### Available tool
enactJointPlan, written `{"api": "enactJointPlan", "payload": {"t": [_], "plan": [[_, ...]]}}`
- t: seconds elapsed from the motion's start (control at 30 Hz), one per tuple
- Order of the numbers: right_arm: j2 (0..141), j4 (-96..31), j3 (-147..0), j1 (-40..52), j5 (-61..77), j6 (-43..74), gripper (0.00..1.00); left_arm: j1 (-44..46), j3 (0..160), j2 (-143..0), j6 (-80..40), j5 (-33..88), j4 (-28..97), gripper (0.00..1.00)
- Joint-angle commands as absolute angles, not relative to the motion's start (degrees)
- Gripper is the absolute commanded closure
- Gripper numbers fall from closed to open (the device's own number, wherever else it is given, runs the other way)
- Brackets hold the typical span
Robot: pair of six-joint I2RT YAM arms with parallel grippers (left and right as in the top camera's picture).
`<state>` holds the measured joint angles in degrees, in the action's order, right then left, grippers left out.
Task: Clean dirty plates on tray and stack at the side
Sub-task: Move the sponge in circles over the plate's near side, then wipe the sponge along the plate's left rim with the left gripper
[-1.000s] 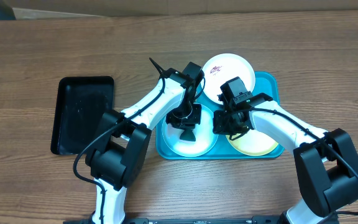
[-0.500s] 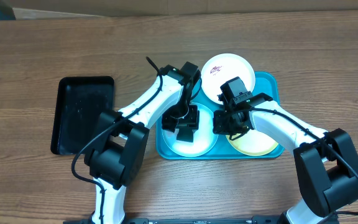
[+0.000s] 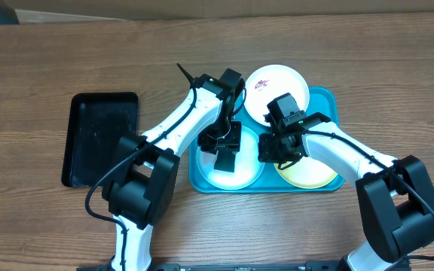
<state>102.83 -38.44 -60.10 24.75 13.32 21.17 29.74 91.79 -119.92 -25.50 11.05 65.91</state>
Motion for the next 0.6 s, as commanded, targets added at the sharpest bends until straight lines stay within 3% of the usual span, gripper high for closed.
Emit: {"api": "enactJointPlan", "payload": {"t": [0.0, 0.57], "plan": [[103.20, -38.11, -60.84, 25.06, 13.15, 21.21, 0.96, 29.74, 91.70, -120.44, -25.30, 10.02, 65.08, 0.50], [103.20, -38.11, -60.84, 25.06, 13.15, 21.21, 0.96, 31.92, 90.02, -120.64, -25.76, 10.07, 62.08, 0.58]]}}
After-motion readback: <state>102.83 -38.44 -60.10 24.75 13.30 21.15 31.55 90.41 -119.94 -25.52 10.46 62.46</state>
